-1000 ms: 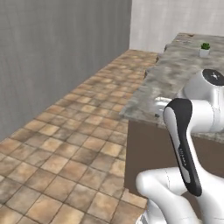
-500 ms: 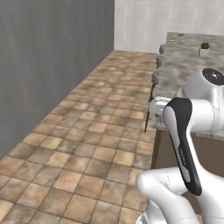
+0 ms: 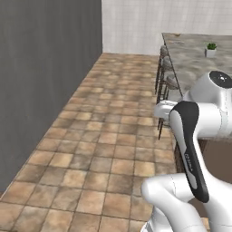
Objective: Pick up the metallic utensils from the counter and place them in the open drawer. Make sure not to pick up any wooden utensils.
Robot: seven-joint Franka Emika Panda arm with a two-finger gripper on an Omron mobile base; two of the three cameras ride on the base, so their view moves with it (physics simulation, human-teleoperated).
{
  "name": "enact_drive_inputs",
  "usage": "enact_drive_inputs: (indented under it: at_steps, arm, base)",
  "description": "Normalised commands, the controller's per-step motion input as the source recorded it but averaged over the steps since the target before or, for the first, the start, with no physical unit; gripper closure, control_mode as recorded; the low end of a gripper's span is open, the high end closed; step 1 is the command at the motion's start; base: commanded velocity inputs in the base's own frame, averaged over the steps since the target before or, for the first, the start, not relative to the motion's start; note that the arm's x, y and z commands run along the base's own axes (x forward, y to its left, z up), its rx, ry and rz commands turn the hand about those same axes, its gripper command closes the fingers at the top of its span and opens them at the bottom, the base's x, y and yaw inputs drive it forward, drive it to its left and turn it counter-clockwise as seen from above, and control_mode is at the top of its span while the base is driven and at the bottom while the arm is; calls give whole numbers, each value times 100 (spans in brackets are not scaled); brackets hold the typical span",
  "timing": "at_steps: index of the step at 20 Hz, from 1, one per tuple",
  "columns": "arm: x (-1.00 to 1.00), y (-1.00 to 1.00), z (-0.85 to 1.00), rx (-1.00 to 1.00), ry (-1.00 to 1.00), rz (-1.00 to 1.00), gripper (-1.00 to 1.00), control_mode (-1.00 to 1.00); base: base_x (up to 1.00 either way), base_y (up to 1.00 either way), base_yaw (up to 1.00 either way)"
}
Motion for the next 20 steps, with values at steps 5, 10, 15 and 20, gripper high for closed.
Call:
enact_drive_inputs:
  at_steps: [5, 10, 15, 20]
  arm:
    - [0, 0, 0, 0, 0, 0, -100, 100]
    - [0, 0, 0, 0, 0, 0, -100, 100]
    - [0, 0, 0, 0, 0, 0, -100, 100]
    - [0, 0, 0, 0, 0, 0, -100, 100]
  base:
    - [91, 100, -35]
    - [100, 100, -40]
    - [100, 100, -42]
    - [100, 100, -45]
